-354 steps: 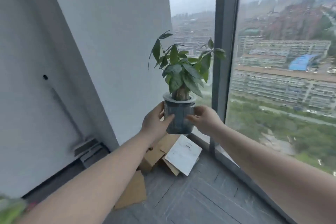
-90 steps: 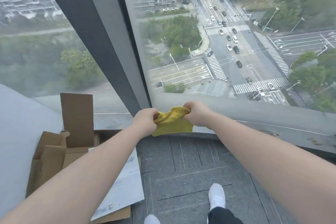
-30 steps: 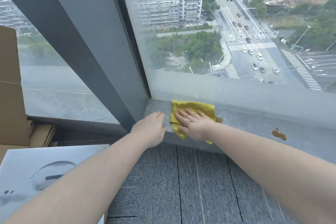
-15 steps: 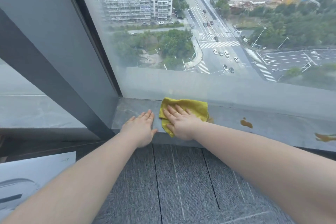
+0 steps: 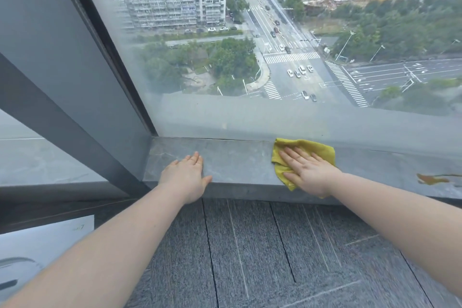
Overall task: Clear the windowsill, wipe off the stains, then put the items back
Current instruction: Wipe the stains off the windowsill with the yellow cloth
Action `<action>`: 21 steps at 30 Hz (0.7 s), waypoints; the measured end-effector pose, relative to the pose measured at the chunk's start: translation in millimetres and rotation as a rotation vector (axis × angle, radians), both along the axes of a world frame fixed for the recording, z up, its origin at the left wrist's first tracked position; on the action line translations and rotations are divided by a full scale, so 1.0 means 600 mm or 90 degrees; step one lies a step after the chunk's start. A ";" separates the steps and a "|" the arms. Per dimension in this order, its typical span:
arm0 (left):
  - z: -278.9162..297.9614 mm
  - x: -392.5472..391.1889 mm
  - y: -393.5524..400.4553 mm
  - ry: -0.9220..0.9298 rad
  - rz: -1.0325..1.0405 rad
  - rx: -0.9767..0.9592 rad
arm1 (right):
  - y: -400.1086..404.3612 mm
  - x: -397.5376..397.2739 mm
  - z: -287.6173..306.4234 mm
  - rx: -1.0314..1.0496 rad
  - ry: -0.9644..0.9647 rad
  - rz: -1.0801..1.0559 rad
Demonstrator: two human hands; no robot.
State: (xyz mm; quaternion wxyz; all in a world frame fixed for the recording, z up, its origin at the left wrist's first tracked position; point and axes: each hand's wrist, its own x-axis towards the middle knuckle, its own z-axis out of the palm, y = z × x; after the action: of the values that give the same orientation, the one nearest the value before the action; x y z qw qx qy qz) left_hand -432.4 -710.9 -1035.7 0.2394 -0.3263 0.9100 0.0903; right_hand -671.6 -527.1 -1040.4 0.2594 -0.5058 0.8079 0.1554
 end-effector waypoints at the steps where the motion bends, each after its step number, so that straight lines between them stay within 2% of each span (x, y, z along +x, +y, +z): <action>1: 0.001 -0.005 0.005 0.012 0.000 -0.012 | 0.005 0.002 -0.004 -0.013 0.002 -0.022; 6: 0.002 -0.080 0.048 0.073 -0.078 -0.001 | -0.029 0.041 -0.026 -0.088 -0.033 -0.053; 11: 0.000 -0.176 0.084 0.043 -0.158 0.015 | -0.005 0.012 -0.026 -0.131 -0.045 -0.010; 17: 0.001 -0.230 0.111 -0.025 -0.203 0.020 | 0.105 -0.088 -0.009 -0.071 -0.022 -0.119; 21: 0.004 -0.232 0.116 -0.036 -0.217 0.000 | 0.139 -0.109 -0.005 -0.042 -0.012 -0.187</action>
State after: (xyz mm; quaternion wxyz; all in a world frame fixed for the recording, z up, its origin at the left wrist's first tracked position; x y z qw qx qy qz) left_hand -571.8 -641.5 -1033.5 0.2768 -0.1700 0.9449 0.0392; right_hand -736.8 -443.6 -1043.2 0.2705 -0.3919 0.8753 0.0842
